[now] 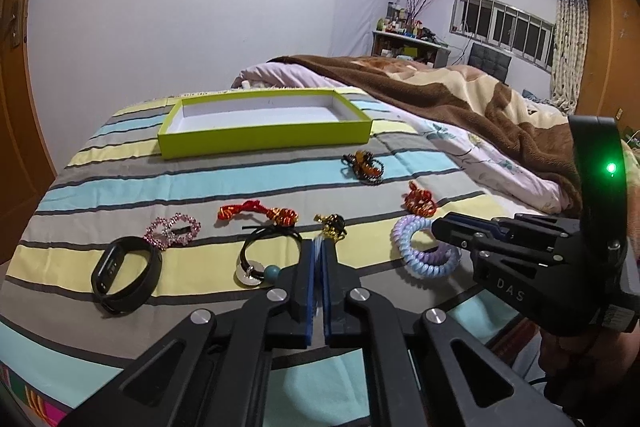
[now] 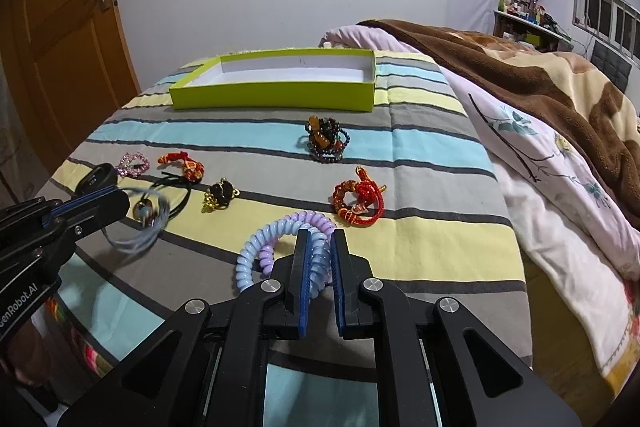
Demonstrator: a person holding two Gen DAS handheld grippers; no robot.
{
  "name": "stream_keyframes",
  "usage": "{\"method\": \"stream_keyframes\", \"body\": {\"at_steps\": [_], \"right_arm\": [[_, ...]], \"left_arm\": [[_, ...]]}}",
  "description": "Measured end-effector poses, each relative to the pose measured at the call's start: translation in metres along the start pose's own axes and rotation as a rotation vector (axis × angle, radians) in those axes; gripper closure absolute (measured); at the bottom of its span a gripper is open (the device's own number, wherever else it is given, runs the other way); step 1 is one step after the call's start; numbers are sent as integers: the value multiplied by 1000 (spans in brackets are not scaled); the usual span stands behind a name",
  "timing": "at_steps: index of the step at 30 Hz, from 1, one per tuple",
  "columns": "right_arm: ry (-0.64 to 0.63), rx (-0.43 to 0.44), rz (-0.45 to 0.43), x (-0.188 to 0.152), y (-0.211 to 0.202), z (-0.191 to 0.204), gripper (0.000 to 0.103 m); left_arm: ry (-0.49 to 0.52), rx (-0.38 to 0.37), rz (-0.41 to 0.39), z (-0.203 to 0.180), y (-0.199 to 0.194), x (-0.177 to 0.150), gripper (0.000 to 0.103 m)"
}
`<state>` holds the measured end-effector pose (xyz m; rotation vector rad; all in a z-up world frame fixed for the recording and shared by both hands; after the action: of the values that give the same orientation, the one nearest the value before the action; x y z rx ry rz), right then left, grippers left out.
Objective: Organize jewelry
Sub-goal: 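Grasp the grey cord bracelet with the left gripper while the right gripper grasps the blue coil hair tie, then carry both items into the lime-green box and open both grippers to release them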
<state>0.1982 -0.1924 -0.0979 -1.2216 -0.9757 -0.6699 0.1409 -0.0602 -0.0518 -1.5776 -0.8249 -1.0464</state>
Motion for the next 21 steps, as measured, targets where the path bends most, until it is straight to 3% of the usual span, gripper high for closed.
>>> {"method": "stream_keyframes", "body": {"at_steps": [12, 21], "right_arm": [[11, 43, -50, 28, -12, 12, 93], [-19, 60, -77, 62, 7, 17, 93]], "left_arm": [[-11, 1, -26, 9, -10, 22, 100], [-1, 55, -28, 36, 11, 49, 100]]}}
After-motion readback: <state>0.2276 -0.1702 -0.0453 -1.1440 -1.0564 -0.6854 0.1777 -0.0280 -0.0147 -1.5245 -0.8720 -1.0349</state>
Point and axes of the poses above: each gripper's, at about its wrist camera, not at the fingertips, and y roughly the way its jaws point, z to its left, x to its top, the point moved 9 cm from there along y, roughly the way its jaws point, and after that the axes turned 14 degrees about -z, right-handed, at the moved point
